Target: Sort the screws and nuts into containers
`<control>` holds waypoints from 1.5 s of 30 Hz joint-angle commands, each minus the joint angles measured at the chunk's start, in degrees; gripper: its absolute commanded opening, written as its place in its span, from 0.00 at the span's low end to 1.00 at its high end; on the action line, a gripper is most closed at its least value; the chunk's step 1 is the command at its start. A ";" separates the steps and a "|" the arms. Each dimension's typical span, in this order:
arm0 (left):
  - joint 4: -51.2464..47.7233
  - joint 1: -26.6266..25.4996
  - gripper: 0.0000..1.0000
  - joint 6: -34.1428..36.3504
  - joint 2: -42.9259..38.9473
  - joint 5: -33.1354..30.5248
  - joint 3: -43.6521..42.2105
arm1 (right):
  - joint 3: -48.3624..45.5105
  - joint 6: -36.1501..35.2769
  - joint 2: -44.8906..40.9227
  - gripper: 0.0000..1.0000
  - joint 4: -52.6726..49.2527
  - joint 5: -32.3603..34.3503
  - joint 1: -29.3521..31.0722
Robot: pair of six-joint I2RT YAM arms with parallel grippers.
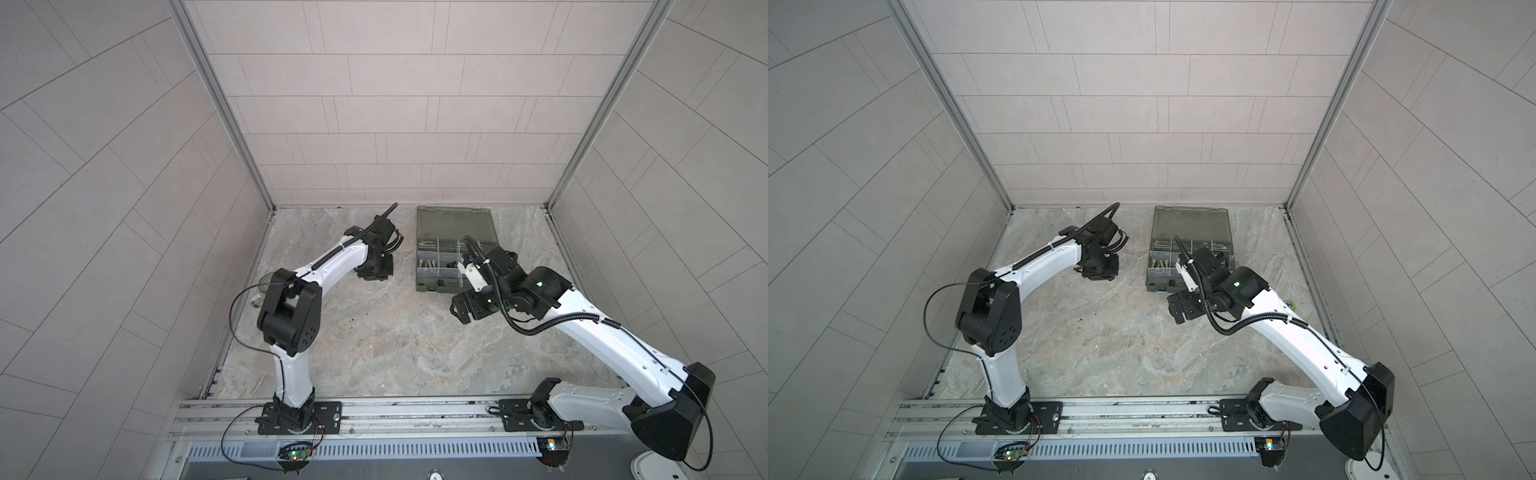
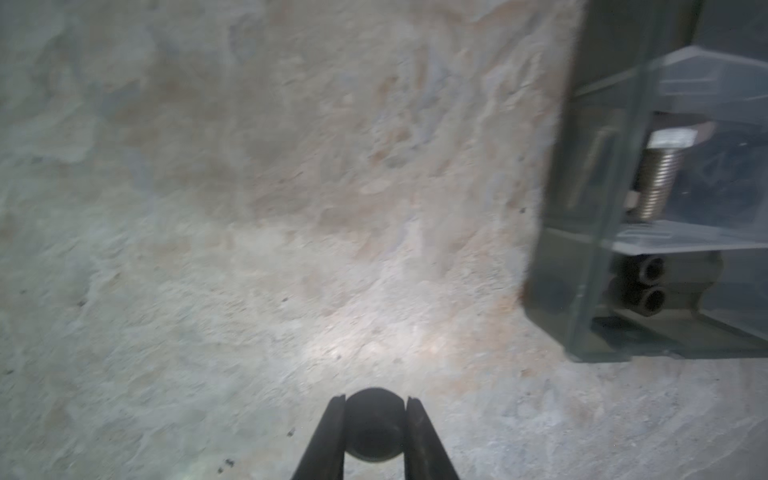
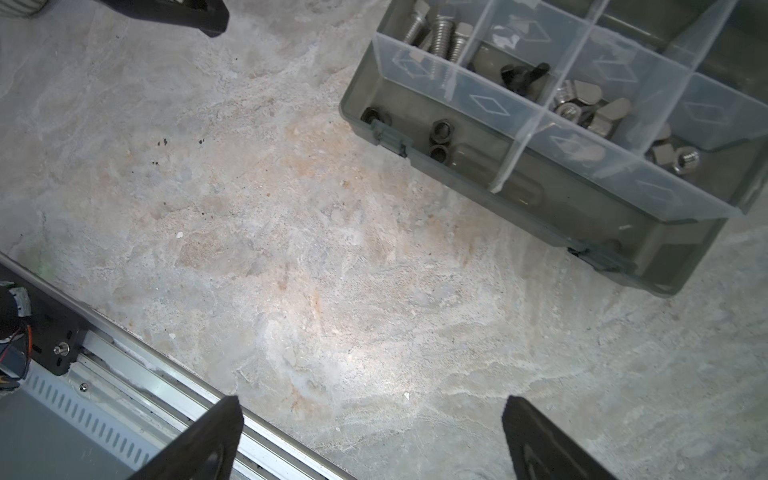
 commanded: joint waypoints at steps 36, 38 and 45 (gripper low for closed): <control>1.54 -8.08 1.00 3.97 -2.24 -9.44 10.99 | -4.15 -0.25 -10.12 0.99 -5.42 1.89 -10.98; 7.14 -5.42 1.00 4.15 -11.47 -11.39 0.77 | -4.19 -0.17 -9.24 0.99 -3.08 2.94 -11.08; 23.61 5.04 1.00 11.87 -42.28 -23.51 -32.59 | -7.63 -3.06 -7.76 0.99 7.11 11.08 -11.30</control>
